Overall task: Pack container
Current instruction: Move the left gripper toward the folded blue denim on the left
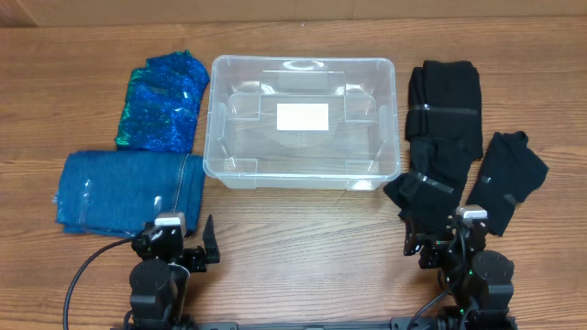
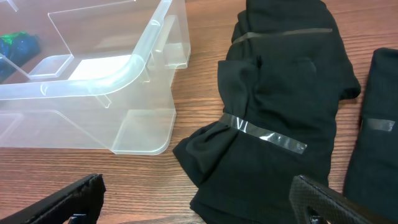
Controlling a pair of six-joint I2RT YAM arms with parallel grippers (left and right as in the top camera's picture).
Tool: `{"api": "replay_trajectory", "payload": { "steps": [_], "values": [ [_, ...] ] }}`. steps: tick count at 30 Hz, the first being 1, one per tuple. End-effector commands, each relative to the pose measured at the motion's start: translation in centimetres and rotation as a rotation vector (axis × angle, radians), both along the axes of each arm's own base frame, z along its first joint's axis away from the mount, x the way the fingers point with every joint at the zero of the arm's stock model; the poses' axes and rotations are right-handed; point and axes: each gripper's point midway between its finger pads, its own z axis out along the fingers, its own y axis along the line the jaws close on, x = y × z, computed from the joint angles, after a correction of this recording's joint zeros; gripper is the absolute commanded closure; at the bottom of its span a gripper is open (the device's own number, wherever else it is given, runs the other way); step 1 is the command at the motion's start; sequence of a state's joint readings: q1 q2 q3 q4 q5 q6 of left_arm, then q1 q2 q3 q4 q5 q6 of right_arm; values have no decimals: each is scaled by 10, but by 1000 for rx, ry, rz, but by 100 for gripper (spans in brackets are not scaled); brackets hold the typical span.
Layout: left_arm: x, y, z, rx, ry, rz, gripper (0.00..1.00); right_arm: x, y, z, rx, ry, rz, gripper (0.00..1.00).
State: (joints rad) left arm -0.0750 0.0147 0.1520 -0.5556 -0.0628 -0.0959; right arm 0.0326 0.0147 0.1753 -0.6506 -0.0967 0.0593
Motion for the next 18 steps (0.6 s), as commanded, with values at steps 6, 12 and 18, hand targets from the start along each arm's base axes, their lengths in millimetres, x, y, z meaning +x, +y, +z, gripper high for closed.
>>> {"api": "replay_trajectory", "payload": {
  "steps": [6, 12, 18],
  "values": [
    [0, -1, 1, 16, -9, -13, 0, 0, -1, -6, 0, 8, -4, 0],
    [1, -3, 1, -6, -12, -18, 0, 0, -1, -6, 1, 8, -4, 0],
    [-2, -27, 2, -136, -1, -113, 0, 0, -1, -6, 0, 8, -4, 0]
  ]
}}
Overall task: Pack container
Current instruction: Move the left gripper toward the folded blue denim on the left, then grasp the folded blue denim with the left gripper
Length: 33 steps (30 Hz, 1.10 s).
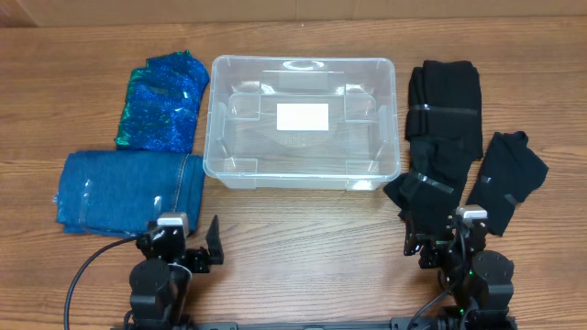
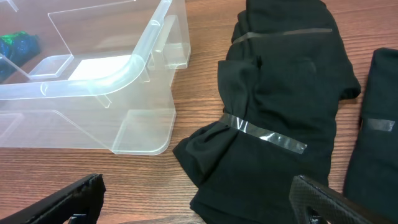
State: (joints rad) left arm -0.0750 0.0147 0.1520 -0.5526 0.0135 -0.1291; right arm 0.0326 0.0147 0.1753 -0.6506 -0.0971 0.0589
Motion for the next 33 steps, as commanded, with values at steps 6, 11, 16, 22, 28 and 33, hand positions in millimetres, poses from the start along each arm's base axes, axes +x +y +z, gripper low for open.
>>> {"api": "replay_trajectory", "payload": {
  "steps": [6, 11, 16, 22, 28, 33],
  "values": [
    [-1, -9, 49, -240, -49, 37, 0, 0, -1, -6, 1, 8, -4, 0],
    [22, -11, 141, -219, -39, 25, 0, 0, -1, -6, 0, 8, -5, 0],
    [49, 8, 204, -150, -65, 125, 0, 0, -1, -6, 1, 8, -5, 0],
    [60, 121, 214, -85, 185, 665, 0, 0, -1, -6, 0, 8, -5, 0],
    [54, 243, 166, -241, 411, 875, 0, 0, -1, -6, 1, 8, -5, 0],
    [64, 284, 88, -296, 577, 573, 0, 0, -1, -6, 0, 8, -5, 0]
  ]
}}
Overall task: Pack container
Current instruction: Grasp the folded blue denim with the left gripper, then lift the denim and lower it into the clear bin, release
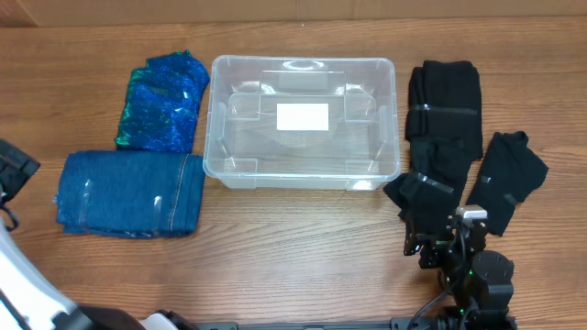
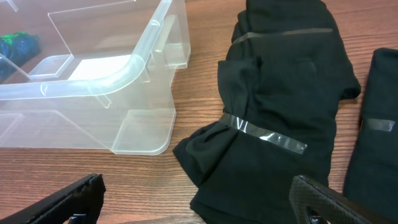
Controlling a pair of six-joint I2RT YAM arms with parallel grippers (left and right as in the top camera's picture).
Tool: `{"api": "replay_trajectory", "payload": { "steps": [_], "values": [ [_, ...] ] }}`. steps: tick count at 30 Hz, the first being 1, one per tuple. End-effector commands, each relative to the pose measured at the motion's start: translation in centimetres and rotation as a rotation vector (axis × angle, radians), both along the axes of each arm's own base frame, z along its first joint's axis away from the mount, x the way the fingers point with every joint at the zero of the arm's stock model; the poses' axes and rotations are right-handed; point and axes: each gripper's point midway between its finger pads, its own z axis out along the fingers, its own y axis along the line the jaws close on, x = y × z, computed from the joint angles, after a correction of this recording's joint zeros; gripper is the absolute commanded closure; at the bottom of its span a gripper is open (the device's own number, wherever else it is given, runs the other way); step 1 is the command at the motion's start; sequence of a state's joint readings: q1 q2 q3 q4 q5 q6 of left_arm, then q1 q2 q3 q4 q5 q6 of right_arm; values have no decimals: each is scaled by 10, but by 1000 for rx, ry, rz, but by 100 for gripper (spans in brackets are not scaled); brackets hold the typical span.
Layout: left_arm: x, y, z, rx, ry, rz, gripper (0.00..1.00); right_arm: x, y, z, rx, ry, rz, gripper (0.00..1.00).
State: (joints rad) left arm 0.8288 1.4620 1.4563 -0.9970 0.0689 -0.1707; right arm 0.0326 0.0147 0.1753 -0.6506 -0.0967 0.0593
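The clear plastic container (image 1: 303, 170) stands empty at the table's middle, and its near corner (image 2: 134, 134) shows in the right wrist view. To its left lie a sparkly blue-green cloth (image 1: 163, 99) and a taped blue folded bundle (image 1: 128, 192). On its right are a long black taped garment (image 1: 445, 119) (image 2: 280, 106) and a smaller black one (image 1: 509, 179). My right gripper (image 1: 442, 240) (image 2: 199, 211) stands open at the front right, just short of the long black garment's near end. My left arm (image 1: 16, 170) shows at the far left edge, its jaws unreadable.
Bare wood runs along the front of the table between the two arm bases. The right arm's base (image 1: 477, 284) sits at the front edge.
My left arm has gone from the front edge below the blue bundle to the far left edge of the overhead view. The right arm and all the cloths are unmoved.
First my left gripper stood open at the front edge, just below the blue bundle. Then it sat slightly further right, still open. Now the left arm is at the far left edge. My right gripper stayed open by the black garment throughout.
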Motion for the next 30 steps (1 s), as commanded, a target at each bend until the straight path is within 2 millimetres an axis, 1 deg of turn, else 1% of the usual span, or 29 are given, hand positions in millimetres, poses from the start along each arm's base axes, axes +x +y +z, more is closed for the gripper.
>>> {"api": "replay_trajectory", "payload": {
  "steps": [1, 2, 3, 4, 6, 7, 8, 10, 12, 13, 14, 15, 16, 17, 18, 19, 20, 22, 23, 24, 25, 26, 27, 28, 29, 30],
  "values": [
    [21, 2, -44, -130, -18, -321, 0, 0, -1, -6, 1, 8, -4, 0],
    [22, 2, -63, -188, -14, -365, 0, 0, -1, -6, 0, 8, -4, 0],
    [26, 0, -75, -227, -21, -402, 0, 0, -1, -6, 0, 8, -4, 0],
    [27, 2, -93, -252, 6, -428, 0, 0, -1, -6, 1, 8, -4, 0],
    [31, 8, -112, -272, 19, -428, 0, 0, -1, -6, 1, 8, -4, 0],
    [40, 10, -125, -283, 3, -458, 0, 0, -1, -6, 1, 8, -4, 0],
    [47, 10, -138, -294, -5, -482, 0, 0, -1, -6, 1, 8, -4, 0],
    [50, 10, -162, -325, 26, -499, 0, 0, -1, -6, 0, 8, -4, 0],
    [58, 2, -193, -392, 26, -518, 0, 0, -1, -6, 1, 8, -4, 0],
    [64, -2, -203, -413, 15, -531, 0, 0, -1, -6, 1, 8, -4, 0],
    [74, -14, -216, -463, -15, -560, 0, 0, -1, -6, 0, 8, -4, 0],
    [79, -22, -224, -489, -19, -577, 2, 0, -1, -6, 0, 8, -4, 0],
    [81, -31, -234, -508, 5, -593, 8, 0, -1, -6, 1, 8, -4, 0],
    [84, -40, -241, -523, 25, -610, 26, 0, -1, -6, 1, 8, -4, 0],
    [85, -44, -243, -528, 48, -605, 50, 0, -1, -6, 0, 8, -4, 0],
    [84, -45, -245, -534, 70, -583, 82, 0, -1, -6, 0, 8, -4, 0],
    [84, -46, -243, -550, 76, -549, 96, 0, -1, -6, 0, 8, -4, 0],
    [85, -44, -232, -581, 63, -483, 96, 0, -1, -6, 0, 8, -4, 0],
    [86, -40, -219, -596, 42, -439, 96, 0, -1, -6, 0, 8, -4, 0],
    [90, -36, -198, -603, -1, -402, 96, 0, -1, -6, 0, 8, -4, 0],
    [95, -33, -168, -595, -55, -383, 96, 0, -1, -6, 0, 8, -4, 0],
    [101, -31, -126, -566, -127, -371, 96, 0, -1, -6, 0, 8, -4, 0],
    [106, -33, -88, -535, -194, -366, 96, 0, -1, -6, 0, 8, -4, 0],
    [110, -42, -12, -468, -335, -369, 96, 0, -1, -6, 0, 8, -4, 0],
    [108, -52, 28, -438, -400, -359, 96, 0, -1, -6, 0, 8, -4, 0],
    [105, -65, 63, -405, -458, -375, 96, 0, -1, -6, 0, 8, -4, 0]
  ]
}}
